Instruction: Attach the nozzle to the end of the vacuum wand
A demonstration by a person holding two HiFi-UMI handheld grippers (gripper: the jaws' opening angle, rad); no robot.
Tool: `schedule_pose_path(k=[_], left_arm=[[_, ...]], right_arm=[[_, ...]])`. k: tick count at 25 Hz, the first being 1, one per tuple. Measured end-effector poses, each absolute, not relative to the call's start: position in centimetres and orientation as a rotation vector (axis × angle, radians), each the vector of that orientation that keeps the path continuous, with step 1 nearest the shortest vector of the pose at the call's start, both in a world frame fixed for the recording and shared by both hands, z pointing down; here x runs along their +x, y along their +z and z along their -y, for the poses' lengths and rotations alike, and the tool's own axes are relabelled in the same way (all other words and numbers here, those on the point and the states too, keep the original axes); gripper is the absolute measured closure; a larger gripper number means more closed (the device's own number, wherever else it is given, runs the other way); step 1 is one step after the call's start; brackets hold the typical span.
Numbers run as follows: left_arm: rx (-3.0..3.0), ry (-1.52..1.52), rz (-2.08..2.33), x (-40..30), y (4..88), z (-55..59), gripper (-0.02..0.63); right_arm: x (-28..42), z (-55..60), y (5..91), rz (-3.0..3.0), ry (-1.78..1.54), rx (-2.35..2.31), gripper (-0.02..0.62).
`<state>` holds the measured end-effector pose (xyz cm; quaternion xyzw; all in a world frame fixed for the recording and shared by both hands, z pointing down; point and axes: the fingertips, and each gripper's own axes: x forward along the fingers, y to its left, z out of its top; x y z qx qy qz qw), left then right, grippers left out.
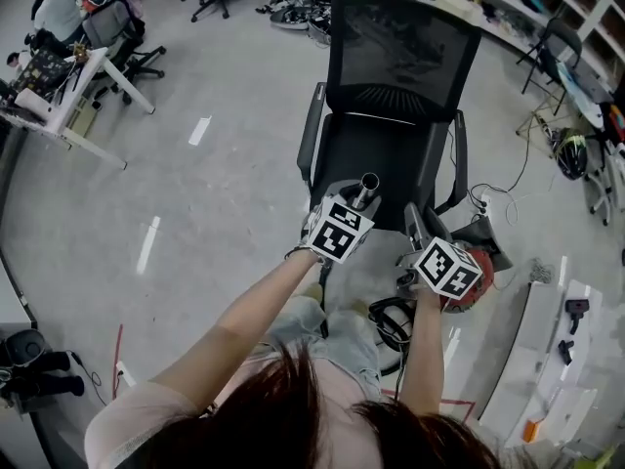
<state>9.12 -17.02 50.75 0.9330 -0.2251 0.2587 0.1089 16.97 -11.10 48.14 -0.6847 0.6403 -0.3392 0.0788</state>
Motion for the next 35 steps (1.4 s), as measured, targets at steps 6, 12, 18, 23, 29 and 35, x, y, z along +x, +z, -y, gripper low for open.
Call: schedule_pose_path(k=[6,12,18,23,29,35], left_arm=[[2.755,0.768,0.689,10.1,50.7,14.4,0.449],[2.765,0.776,0.701,10.4,50.7,13.0,0.449],[2.774,0.786,0.706,10.7,50.6,11.6,0.449],[2.787,0.802,0.686,11.1,50.9,10.4,0.449],[2.796,0.818,0.658,11.2,50.7,9.7,0.449],[2.797,0.823,0.632,10.9,50.6,9.6,0.449]], right_arm=[[18.2,10.7,43.8,-1.984,-0.9,-1.917,0.422],[18.1,11.3,40.7,-2.019,-0.818,-1.799,0.422],[17.1,11.6,37.5,-2.042,-0.741,-1.688,0.422],[15.9,12.0,35.9,-2.069,-0.69,-1.607,0.422],[13.6,12.4,35.0,-2.129,-0.651,-1.555,0.422],[12.1,12.5,35.2,-2.184,-0.648,-1.523,0.422]])
